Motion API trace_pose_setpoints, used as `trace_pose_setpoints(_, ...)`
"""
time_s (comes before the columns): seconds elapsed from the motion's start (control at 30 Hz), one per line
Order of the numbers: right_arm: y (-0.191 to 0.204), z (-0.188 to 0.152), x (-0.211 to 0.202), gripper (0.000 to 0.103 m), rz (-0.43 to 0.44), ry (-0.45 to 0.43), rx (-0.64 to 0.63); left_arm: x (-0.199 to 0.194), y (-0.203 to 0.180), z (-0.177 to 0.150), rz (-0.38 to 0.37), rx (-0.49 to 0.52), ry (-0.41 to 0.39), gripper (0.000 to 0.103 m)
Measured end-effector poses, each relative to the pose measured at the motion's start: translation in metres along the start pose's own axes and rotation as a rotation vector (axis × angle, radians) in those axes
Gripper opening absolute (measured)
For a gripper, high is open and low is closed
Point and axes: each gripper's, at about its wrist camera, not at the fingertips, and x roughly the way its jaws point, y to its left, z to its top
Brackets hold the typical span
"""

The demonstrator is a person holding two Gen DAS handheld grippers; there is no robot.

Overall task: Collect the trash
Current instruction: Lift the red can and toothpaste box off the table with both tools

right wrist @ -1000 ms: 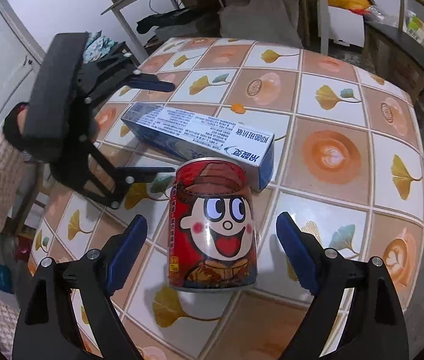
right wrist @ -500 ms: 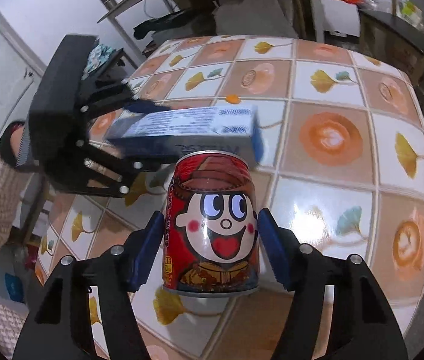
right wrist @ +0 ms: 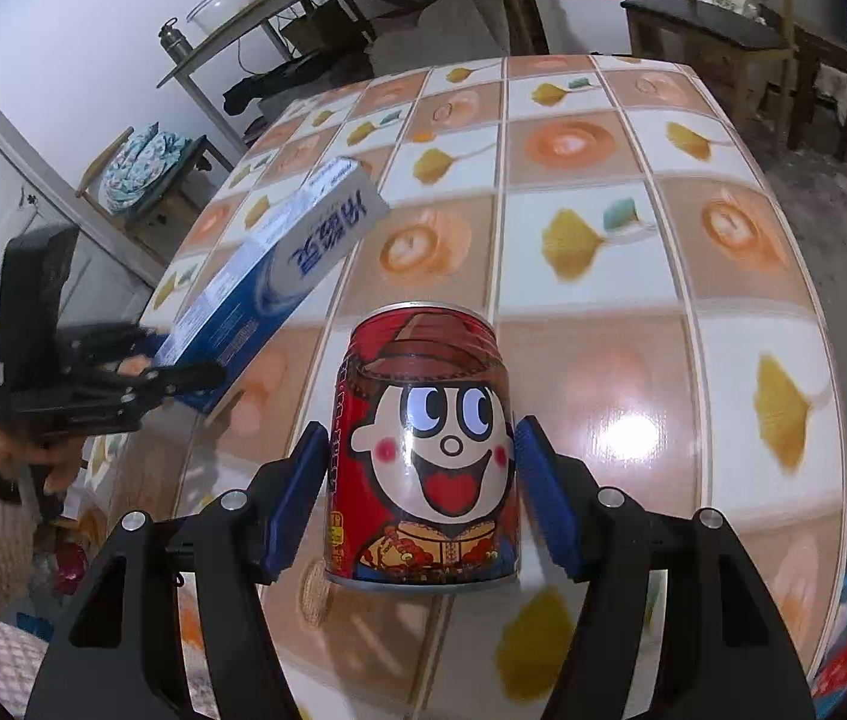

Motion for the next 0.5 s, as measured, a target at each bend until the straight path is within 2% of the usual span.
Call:
trace_pose_setpoints(0.1, 0.005, -0.016, -0.008, 0.063, -0.009, -0.001, 0.006, -0.01, 0.004, -0.031, -0.072, -0.117, -0.033, 0.043)
trace_pose_setpoints(0.23, 0.008, -0.028, -0.013, 0.063, -0.016, 0.006, 0.006, -0.026, 0.002, -0.052, -0.092, -0.167, -0.116, 0.045)
trace_pose_setpoints(0.33, 0.007, -0.029, -0.014, 0.063, -0.035, 0.009, 0.012, -0.041, 0.0, -0.054, -0.094, -0.166, -0.173, 0.063)
trace_pose_setpoints(0.5, 0.009, -0.029, -0.014, 0.064, -0.059, 0.011, 0.012, -0.053, -0.007, -0.024, -0.048, -0.097, -0.243, 0.074)
